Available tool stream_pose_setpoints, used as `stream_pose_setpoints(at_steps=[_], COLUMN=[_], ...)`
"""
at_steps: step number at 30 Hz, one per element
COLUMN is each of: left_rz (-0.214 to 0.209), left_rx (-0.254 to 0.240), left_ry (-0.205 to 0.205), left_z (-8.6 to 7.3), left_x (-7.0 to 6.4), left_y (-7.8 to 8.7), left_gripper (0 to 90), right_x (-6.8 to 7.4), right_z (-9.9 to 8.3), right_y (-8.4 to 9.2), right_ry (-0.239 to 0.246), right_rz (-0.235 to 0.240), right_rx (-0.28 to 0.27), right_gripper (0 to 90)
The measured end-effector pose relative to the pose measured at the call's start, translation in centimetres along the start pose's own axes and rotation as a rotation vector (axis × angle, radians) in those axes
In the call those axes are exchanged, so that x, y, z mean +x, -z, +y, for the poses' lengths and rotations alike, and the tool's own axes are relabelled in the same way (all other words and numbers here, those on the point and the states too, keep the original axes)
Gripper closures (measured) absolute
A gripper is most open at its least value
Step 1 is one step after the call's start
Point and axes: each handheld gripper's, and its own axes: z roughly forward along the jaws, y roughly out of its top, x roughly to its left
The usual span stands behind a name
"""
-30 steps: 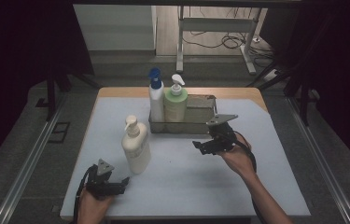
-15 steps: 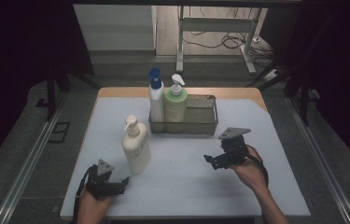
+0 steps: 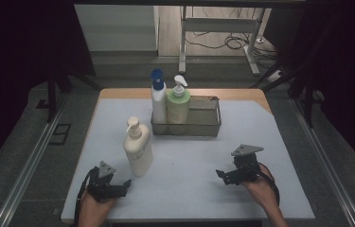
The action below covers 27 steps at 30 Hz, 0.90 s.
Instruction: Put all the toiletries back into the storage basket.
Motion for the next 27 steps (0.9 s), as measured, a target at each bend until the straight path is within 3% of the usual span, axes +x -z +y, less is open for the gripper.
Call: stream_pose_setpoints(at_steps=[9,13,22,27], left_rz=[-0.001,-0.002,-0.005,0.001], left_rx=[0.003,0.006,0.013,0.009], left_ry=[0.0,0.0,0.001,0.006], left_z=[0.0,0.1,0.3,0.5], left_x=[0.0,0.0,0.1,0.5], left_y=[0.0,0.0,0.1,0.2], left_gripper=[10.7,10.8,12.6,22.7], right_x=[0.0,-0.2,-0.1,-0.1], right_z=[-2.4,-3.0,-3.1,-3.1], right_y=[-1.6,-1.5,-1.5,-1.5], right_ry=[-0.011,-0.004,-0.011,-0.01], right_rz=[-0.006,0.0,-0.005,-0.005], right_rx=[0.053,-0.001,-0.007,-0.009], right_gripper=[0.0,0.0,0.0,0.0])
